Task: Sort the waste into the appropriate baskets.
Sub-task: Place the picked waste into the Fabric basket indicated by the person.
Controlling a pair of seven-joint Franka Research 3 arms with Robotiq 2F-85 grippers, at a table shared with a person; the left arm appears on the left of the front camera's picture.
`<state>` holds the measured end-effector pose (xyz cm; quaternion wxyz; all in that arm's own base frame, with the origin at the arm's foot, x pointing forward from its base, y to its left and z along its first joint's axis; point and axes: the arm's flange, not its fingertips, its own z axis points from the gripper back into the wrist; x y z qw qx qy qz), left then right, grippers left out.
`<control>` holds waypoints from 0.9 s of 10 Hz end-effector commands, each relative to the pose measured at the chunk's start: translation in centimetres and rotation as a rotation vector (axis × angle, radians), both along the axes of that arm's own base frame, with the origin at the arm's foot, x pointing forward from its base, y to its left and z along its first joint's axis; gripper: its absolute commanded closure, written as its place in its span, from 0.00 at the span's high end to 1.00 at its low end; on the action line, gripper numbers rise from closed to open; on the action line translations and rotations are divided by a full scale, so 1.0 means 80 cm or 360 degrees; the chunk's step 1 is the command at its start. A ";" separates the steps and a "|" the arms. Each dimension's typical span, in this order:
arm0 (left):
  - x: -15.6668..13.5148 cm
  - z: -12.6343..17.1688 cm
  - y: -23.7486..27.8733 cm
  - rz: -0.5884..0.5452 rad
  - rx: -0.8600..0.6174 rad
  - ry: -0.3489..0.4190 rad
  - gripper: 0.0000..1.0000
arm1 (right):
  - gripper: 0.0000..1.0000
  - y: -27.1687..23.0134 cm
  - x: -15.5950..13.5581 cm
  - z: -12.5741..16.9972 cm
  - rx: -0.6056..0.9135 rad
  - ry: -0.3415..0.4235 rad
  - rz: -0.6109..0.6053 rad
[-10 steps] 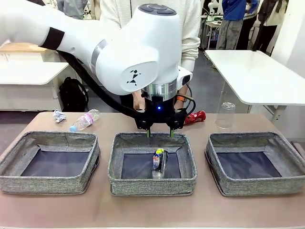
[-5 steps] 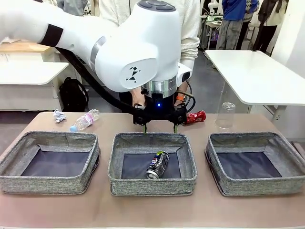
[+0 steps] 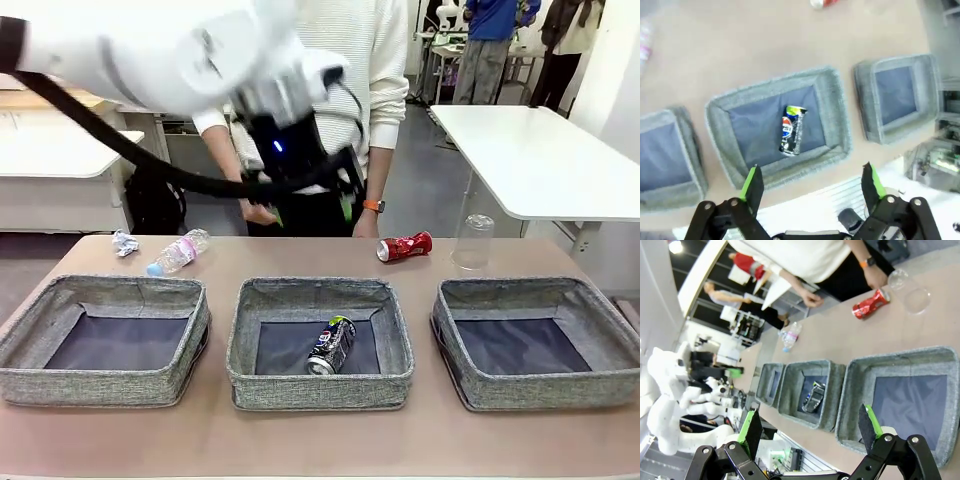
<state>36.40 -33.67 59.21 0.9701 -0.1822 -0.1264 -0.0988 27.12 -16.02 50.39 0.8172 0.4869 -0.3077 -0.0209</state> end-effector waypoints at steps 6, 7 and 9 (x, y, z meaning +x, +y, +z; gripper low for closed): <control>-0.071 -0.042 0.387 -0.0026 -0.1234 0.0299 1.00 | 1.00 0.001 0.004 0.002 0.0018 -0.0058 0.0005; -0.096 -0.059 0.422 0.0039 -0.1345 0.0287 1.00 | 1.00 0.001 0.004 0.002 0.0018 -0.0058 0.0005; -0.150 -0.105 0.482 0.0269 -0.1517 0.0279 1.00 | 1.00 0.001 0.004 0.002 0.0018 -0.0058 0.0005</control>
